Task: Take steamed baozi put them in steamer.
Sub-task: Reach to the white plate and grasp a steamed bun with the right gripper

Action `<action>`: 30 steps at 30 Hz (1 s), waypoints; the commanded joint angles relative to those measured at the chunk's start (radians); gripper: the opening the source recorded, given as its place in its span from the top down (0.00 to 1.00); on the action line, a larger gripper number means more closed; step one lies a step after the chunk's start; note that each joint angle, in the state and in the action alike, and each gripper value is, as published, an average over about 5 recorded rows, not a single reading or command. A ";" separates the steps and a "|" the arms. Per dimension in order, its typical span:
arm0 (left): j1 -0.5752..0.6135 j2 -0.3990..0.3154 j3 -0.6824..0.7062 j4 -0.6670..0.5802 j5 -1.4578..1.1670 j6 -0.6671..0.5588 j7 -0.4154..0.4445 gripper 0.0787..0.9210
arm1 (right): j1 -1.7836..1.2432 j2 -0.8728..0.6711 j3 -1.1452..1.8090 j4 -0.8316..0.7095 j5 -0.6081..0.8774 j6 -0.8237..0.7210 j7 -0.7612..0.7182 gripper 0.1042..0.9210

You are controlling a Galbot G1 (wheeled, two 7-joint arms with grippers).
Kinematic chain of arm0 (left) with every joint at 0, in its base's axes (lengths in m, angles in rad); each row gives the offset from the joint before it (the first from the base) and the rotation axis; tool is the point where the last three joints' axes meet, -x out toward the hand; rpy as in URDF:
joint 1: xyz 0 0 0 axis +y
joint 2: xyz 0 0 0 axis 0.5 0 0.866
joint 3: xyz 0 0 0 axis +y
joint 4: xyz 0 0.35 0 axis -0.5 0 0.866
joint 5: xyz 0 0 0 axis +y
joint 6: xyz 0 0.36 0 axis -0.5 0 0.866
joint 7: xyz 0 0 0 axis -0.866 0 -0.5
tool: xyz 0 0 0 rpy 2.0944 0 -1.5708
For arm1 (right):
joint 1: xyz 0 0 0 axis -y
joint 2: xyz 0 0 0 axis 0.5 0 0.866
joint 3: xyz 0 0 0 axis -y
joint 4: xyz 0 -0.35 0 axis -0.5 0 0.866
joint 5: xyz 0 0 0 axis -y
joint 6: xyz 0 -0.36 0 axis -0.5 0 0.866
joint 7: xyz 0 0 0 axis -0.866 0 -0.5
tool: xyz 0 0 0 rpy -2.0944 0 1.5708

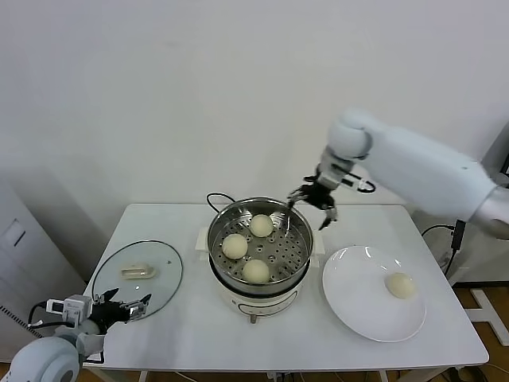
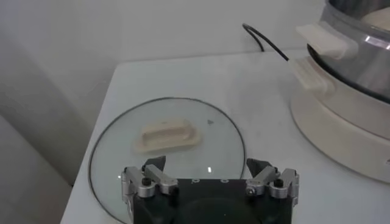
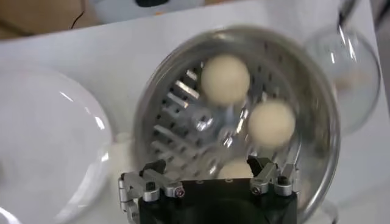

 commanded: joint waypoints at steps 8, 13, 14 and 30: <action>0.000 -0.002 0.003 -0.003 -0.002 -0.002 0.001 0.12 | -0.109 -0.335 -0.042 -0.063 0.036 -0.274 0.034 0.12; 0.000 -0.005 0.005 -0.006 -0.001 0.000 0.000 0.12 | -0.218 -0.349 0.006 -0.078 0.030 -0.300 0.064 0.12; -0.001 -0.005 0.005 -0.006 -0.001 0.000 0.000 0.12 | -0.240 -0.350 0.017 -0.081 0.027 -0.303 0.069 0.12; -0.007 -0.006 0.008 -0.004 -0.001 0.003 -0.001 0.12 | -0.483 -0.287 0.243 -0.197 -0.128 -0.298 0.129 0.12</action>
